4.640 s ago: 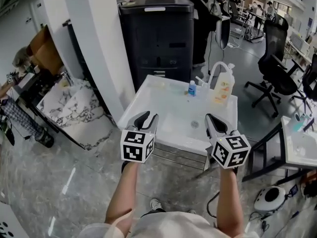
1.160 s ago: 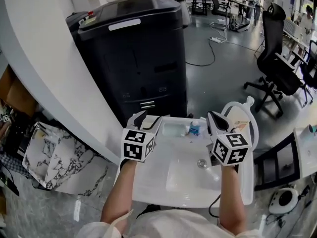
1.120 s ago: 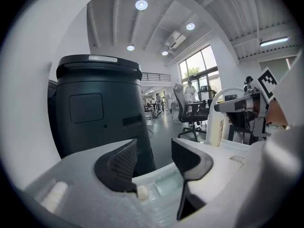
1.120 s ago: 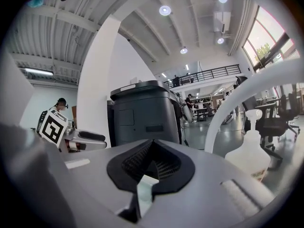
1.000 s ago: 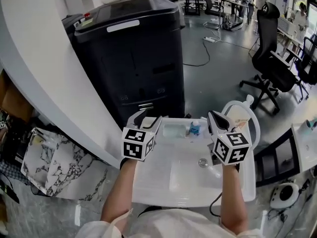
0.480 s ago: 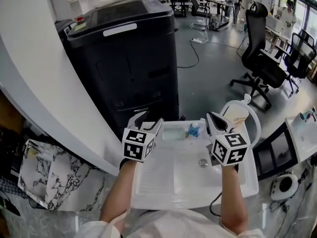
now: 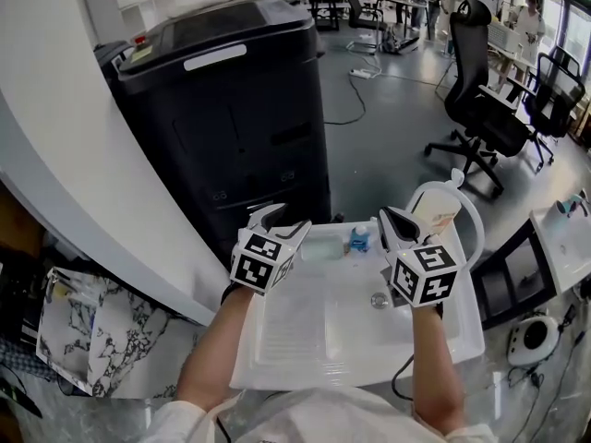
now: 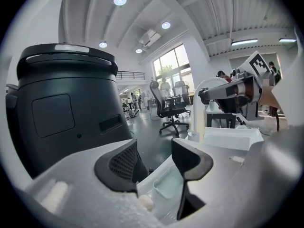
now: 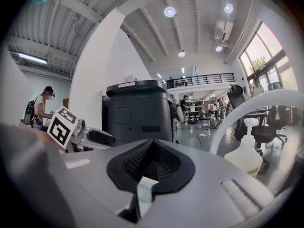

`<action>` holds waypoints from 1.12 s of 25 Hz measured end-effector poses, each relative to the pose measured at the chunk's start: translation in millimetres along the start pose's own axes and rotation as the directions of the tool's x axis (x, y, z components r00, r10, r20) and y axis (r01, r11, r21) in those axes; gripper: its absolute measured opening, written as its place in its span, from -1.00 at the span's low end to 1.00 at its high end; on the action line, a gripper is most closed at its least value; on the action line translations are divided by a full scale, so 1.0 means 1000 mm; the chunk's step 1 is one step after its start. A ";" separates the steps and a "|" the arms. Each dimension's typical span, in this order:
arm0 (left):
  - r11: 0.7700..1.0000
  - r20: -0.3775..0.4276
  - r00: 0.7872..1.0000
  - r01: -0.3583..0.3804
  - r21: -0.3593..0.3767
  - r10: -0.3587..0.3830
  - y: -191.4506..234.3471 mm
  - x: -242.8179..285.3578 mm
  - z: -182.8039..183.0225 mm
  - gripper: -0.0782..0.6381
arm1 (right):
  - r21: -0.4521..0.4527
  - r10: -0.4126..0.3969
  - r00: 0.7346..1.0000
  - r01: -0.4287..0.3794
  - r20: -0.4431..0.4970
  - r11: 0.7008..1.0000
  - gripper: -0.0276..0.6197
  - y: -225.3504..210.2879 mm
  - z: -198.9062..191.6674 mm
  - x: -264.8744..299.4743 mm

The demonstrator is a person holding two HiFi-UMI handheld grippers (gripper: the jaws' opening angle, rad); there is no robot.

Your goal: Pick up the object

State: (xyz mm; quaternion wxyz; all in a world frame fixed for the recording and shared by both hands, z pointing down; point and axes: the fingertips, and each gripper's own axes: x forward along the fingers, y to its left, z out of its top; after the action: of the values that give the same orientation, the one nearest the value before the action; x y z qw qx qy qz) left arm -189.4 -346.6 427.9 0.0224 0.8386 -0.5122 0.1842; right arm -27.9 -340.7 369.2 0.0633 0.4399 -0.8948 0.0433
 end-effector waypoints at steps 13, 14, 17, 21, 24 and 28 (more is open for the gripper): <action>0.961 -0.144 0.975 0.197 0.195 -0.170 -0.034 0.041 -0.025 -0.13 | -0.018 -0.004 1.000 0.004 -0.004 1.000 -0.92 0.004 -0.002 -0.001; 0.954 -0.156 0.971 0.213 0.210 -0.183 -0.037 0.044 -0.027 -0.13 | -0.019 -0.005 1.000 0.005 -0.004 1.000 -0.92 0.004 -0.002 0.000; 0.931 -0.184 0.958 0.264 0.252 -0.221 -0.047 0.051 -0.028 -0.13 | -0.017 -0.012 1.000 0.012 -0.005 1.000 -0.92 0.004 -0.003 -0.001; 0.905 -0.227 0.938 0.320 0.281 -0.261 -0.055 0.061 -0.037 -0.13 | -0.013 -0.025 1.000 0.025 -0.008 1.000 -0.92 0.002 -0.005 -0.001; 0.879 -0.263 0.920 0.366 0.305 -0.292 -0.064 0.066 -0.044 -0.13 | -0.012 -0.030 0.999 0.030 -0.011 0.999 -0.92 0.002 -0.007 -0.001; 0.851 -0.326 0.890 0.420 0.315 -0.319 -0.073 0.075 -0.060 -0.13 | -0.010 -0.040 0.999 0.040 -0.016 0.999 -0.92 0.000 -0.010 -0.002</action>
State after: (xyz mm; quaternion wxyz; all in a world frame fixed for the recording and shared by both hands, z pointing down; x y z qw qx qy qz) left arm -113.2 -362.1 519.9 -0.0364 0.8785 -0.2872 0.3801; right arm -26.4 -337.8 378.6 0.0734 0.4569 -0.8856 0.0410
